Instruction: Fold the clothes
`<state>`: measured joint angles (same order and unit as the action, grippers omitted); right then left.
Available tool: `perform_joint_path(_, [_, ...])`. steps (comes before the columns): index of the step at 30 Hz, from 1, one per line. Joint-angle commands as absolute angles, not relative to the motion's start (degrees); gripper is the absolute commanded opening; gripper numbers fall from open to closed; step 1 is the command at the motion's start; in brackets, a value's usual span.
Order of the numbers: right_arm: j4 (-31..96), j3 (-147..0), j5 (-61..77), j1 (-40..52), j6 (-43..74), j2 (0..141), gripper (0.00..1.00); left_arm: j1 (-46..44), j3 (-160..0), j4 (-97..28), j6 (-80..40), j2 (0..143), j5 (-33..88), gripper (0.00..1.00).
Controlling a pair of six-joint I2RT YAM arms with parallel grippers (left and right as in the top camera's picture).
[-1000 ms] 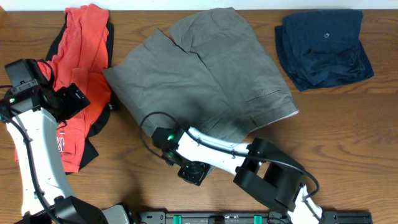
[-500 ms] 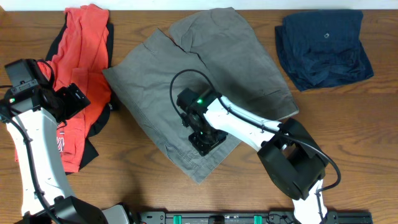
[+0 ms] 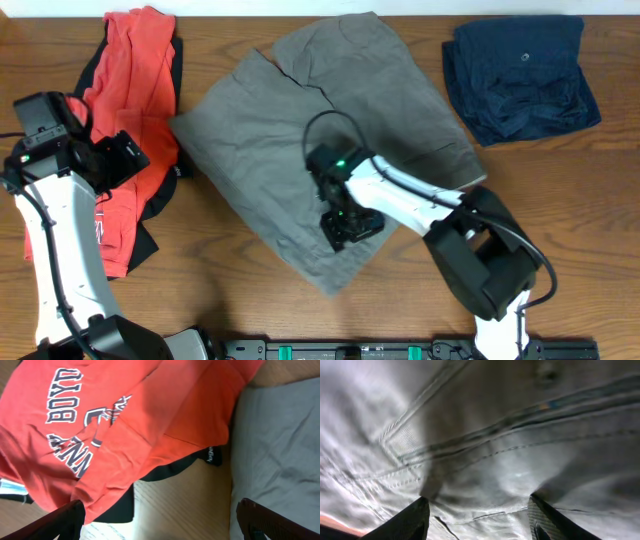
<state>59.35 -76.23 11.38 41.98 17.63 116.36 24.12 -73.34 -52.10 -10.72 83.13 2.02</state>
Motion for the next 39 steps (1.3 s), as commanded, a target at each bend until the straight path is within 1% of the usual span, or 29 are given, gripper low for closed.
perform_joint_path(1, [58.81,-71.05,8.78,37.98,23.62,118.15,0.63,23.07,-73.34,-51.77,-11.44,83.83,2.59,0.98])
perform_joint_path(4, [58.61,-68.82,7.92,34.96,24.95,118.15,0.63,22.33,-73.34,-51.77,-11.44,84.09,2.59,0.98])
perform_joint_path(9, [61.71,-67.29,4.21,29.15,27.77,118.13,0.64,21.21,-73.34,-51.79,-11.2,85.01,2.59,0.98])
perform_joint_path(16, [62.13,-67.29,4.32,18.96,28.62,116.84,0.64,18.83,-72.79,-51.79,-9.96,87.07,2.61,0.98])
perform_joint_path(22, [61.36,-67.29,3.95,9.74,26.61,111.11,0.64,13.96,-72.2,-51.79,-7.51,91.0,2.61,0.98])
perform_joint_path(26, [59.33,-67.42,6.9,3.99,21.89,104.79,0.64,10.24,-72.2,-51.83,-7.01,95.0,2.79,0.98])
perform_joint_path(30, [57.93,-67.55,11.94,1.78,17.39,98.17,0.68,6.5,-72.2,-51.79,-1.41,98.94,7.07,0.98])
perform_joint_path(35, [57.84,-68.42,12.27,2.72,16.6,88.38,0.73,2.15,-72.2,-51.62,3.99,100.42,9.04,0.98])
perform_joint_path(39, [57.89,-68.58,12.29,3.07,16.19,82.74,0.75,0.56,-72.05,-53.76,4.47,100.49,8.99,0.98])
